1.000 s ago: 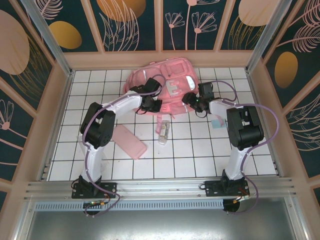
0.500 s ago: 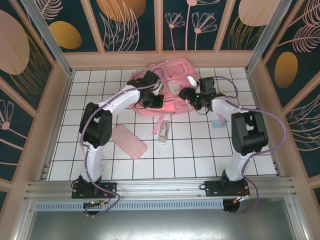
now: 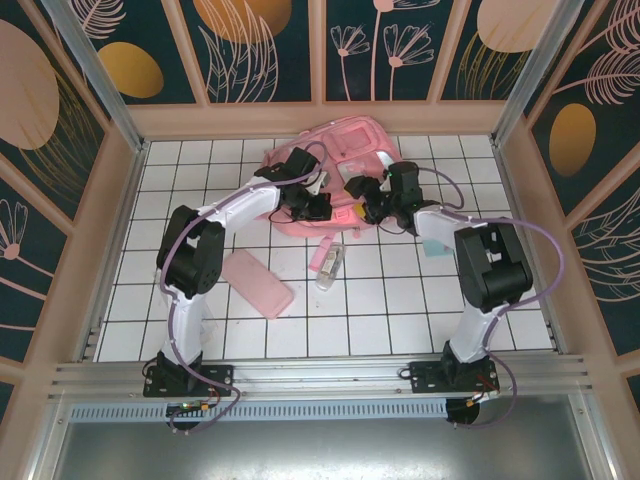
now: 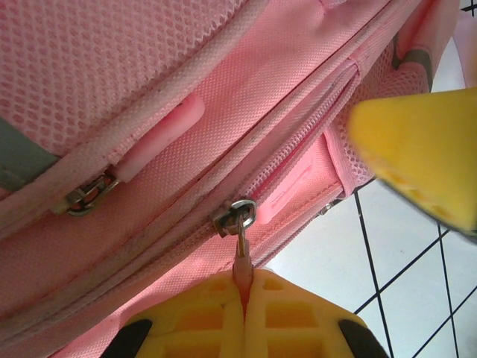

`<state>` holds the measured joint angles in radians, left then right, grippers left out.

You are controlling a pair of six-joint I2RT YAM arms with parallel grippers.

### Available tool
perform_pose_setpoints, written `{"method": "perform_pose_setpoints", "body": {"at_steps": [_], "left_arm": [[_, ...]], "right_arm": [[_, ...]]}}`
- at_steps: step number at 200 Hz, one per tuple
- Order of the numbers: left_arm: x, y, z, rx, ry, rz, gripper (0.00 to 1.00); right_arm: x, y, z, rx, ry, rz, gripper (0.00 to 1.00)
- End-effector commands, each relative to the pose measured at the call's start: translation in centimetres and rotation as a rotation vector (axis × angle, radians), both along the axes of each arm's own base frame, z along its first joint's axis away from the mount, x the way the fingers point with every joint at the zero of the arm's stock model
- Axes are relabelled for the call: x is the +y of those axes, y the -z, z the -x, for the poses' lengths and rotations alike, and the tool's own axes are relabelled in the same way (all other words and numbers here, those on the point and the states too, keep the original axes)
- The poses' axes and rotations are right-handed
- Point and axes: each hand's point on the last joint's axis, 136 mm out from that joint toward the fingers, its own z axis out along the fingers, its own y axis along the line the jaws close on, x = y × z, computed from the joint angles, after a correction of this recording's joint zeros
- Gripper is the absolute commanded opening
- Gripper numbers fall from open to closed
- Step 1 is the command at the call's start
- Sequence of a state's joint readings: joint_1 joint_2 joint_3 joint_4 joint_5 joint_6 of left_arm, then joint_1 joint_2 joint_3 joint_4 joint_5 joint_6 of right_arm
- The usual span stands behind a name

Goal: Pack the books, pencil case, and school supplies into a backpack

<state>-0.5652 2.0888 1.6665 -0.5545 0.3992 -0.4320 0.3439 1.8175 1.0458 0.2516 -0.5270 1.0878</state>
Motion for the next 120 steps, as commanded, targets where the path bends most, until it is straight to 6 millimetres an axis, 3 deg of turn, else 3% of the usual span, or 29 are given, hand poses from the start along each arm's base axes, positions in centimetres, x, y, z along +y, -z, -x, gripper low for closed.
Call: {"method": "perform_pose_setpoints", "body": {"at_steps": [1, 31, 70, 82, 103, 120], "left_arm": [[-1.0, -4.0, 0.0, -0.086, 0.01, 0.067, 0.0], [-1.2, -4.5, 0.0, -0.1, 0.006, 0.084, 0.0], [-1.9, -5.2, 1.4, -0.103, 0.044, 0.105, 0.0], [-1.5, -4.8, 1.7, -0.102, 0.038, 0.091, 0.0], [0.1, -3.3, 0.9, -0.133, 0.005, -0.007, 0.0], [1.6, -1.7, -0.1, -0.163, -0.023, -0.119, 0.0]], "right_arm": [[0.9, 1.7, 0.4, 0.06, 0.003, -0.044, 0.66], [0.5, 2.9, 0.8, 0.086, 0.019, -0.012, 0.67], [0.1, 5.0, -1.9, 0.103, 0.08, 0.007, 0.65], [0.2, 5.1, -2.8, 0.088, 0.078, 0.028, 0.5], [0.3, 4.6, -3.3, 0.058, 0.071, 0.039, 0.0], [-0.3, 3.9, -3.0, 0.032, 0.074, 0.079, 0.0]]}}
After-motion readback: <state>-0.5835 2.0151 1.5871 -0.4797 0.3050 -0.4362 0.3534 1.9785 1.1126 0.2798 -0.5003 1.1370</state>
